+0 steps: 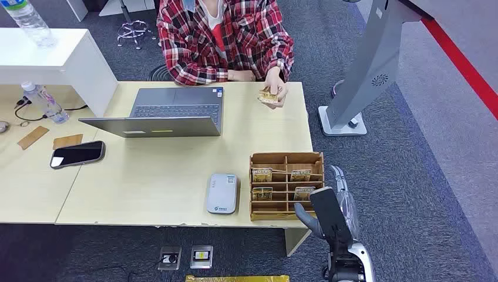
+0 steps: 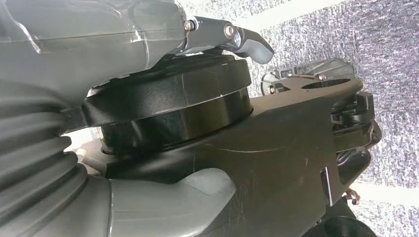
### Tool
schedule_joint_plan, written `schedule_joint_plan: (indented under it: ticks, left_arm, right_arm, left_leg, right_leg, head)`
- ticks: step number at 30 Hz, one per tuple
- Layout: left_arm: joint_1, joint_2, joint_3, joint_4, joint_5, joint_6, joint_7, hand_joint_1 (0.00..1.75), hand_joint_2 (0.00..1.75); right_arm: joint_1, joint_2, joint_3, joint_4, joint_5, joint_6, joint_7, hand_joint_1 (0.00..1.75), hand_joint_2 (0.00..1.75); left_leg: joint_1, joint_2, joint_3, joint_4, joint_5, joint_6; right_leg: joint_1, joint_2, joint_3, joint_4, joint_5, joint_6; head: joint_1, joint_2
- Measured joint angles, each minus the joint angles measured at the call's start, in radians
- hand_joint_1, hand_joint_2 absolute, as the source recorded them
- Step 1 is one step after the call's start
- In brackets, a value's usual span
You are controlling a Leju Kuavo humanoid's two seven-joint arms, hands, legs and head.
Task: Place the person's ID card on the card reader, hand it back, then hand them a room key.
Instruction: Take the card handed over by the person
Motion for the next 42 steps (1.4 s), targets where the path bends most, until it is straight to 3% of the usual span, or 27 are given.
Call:
schedule_joint_plan:
  ticks: [9,16,20,37,41,42]
  left_arm:
    - [0.000,0.000,0.000,0.000,0.000,-0.002,0.001,0.00,1.75]
    - [-0.002,0.001,-0.001,0.000,0.000,-0.012,0.007,0.00,1.75]
    - [-0.002,0.006,-0.003,-0.003,0.000,-0.026,0.008,0.00,1.75]
    - [-0.006,0.017,-0.028,-0.012,0.000,-0.050,0.008,0.00,1.75]
    - [-0.006,0.017,-0.033,-0.012,0.000,-0.053,0.008,0.00,1.75]
    - [-0.006,0.017,-0.034,-0.012,0.000,-0.053,0.008,0.00,1.75]
  right_arm:
    - [-0.018,-0.003,0.007,0.000,0.122,0.031,0.038,0.00,1.75]
    - [-0.078,-0.003,0.028,0.000,0.587,0.120,0.160,0.00,1.75]
    - [-0.149,-0.003,0.053,0.007,0.739,0.182,0.196,0.00,1.75]
    - [-0.356,0.062,0.146,0.233,0.675,0.185,0.164,0.00,1.75]
    - [-0.381,0.083,0.161,0.291,0.674,0.175,0.161,1.75,1.75]
    - [-0.386,0.088,0.165,0.302,0.680,0.170,0.164,1.75,1.75]
  left_leg:
    - [0.000,0.000,0.000,0.000,0.000,0.000]
    - [0.000,0.000,0.000,0.000,0.000,0.000]
    - [0.000,0.000,0.000,0.000,0.000,0.000]
    - [0.000,-0.001,-0.001,0.000,0.000,0.000]
    - [0.000,-0.001,-0.001,0.000,0.000,0.000]
    - [0.000,-0.001,-0.001,0.000,0.000,0.000]
  right_leg:
    - [0.000,0.000,0.000,0.000,0.000,0.000]
    - [0.000,0.000,0.000,0.000,0.000,0.000]
    - [0.000,0.000,0.000,0.000,0.000,0.000]
    - [0.000,-0.002,0.000,0.000,0.000,0.000]
    - [0.000,-0.002,0.000,0.000,0.000,0.000]
    - [0.000,-0.002,0.000,0.000,0.000,0.000]
  head:
    - [0.000,0.000]
    - [0.000,0.000]
    - [0.000,0.000]
    - [0.000,0.000]
    - [0.000,0.000]
    - [0.000,0.000]
